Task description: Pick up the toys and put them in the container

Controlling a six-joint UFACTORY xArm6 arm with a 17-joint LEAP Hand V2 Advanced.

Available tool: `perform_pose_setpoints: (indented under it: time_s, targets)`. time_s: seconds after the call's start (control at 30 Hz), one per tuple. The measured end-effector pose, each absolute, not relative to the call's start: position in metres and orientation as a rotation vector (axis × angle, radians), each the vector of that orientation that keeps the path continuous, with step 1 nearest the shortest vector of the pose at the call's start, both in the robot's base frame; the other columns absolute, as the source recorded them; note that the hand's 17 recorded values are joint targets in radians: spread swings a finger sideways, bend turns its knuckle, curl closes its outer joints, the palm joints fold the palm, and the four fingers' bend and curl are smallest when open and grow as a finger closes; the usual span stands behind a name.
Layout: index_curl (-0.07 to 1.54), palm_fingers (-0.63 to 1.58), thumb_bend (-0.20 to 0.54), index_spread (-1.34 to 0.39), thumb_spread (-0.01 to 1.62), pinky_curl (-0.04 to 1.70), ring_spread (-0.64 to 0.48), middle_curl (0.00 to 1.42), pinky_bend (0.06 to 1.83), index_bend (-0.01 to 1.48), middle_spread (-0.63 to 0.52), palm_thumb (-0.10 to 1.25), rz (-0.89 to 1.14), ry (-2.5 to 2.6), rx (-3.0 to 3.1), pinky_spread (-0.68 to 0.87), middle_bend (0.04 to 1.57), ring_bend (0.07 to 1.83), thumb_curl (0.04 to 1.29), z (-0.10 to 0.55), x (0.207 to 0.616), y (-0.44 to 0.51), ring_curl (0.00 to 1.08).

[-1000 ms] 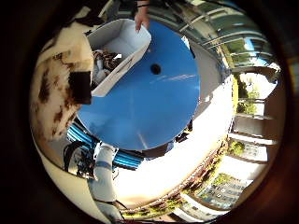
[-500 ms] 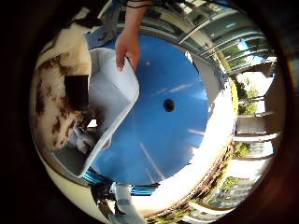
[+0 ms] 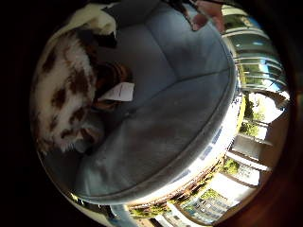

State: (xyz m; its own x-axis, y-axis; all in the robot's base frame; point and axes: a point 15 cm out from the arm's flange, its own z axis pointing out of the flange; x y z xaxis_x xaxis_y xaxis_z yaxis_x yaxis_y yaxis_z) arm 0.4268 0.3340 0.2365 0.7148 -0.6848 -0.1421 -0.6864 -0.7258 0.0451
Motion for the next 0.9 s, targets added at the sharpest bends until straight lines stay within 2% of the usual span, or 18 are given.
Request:
perform_pose_setpoints:
  time_s: [0.2,0.37,0.6,0.73,0.9]
  targets:
    - [0.09,-0.13,-0.023,-0.43,1.14,0.39,0.23,0.42,0.53,0.41,0.01,0.70,0.192,1.075,-2.864,0.37,0.12,0.37,0.60,0.272,0.432,0.343,0.31]
    - [0.13,-0.07,-0.025,-0.45,1.12,0.37,0.27,0.33,0.57,0.30,0.03,0.72,0.175,1.021,-2.850,0.42,0.11,0.32,0.58,0.309,0.427,0.337,0.30]
    - [0.18,-0.07,-0.027,-0.46,1.11,0.36,0.29,0.27,0.58,0.22,0.04,0.72,0.115,0.987,-2.810,0.45,0.12,0.31,0.56,0.362,0.416,0.322,0.31]
    - [0.20,-0.06,-0.028,-0.45,1.10,0.35,0.29,0.25,0.58,0.19,0.04,0.72,0.106,0.981,-2.805,0.45,0.12,0.30,0.55,0.402,0.394,0.297,0.31]
    - [0.24,-0.05,-0.028,-0.44,1.11,0.32,0.29,0.24,0.52,0.20,0.04,0.71,0.122,1.014,-2.825,0.44,0.13,0.29,0.54,0.451,0.347,0.248,0.31]
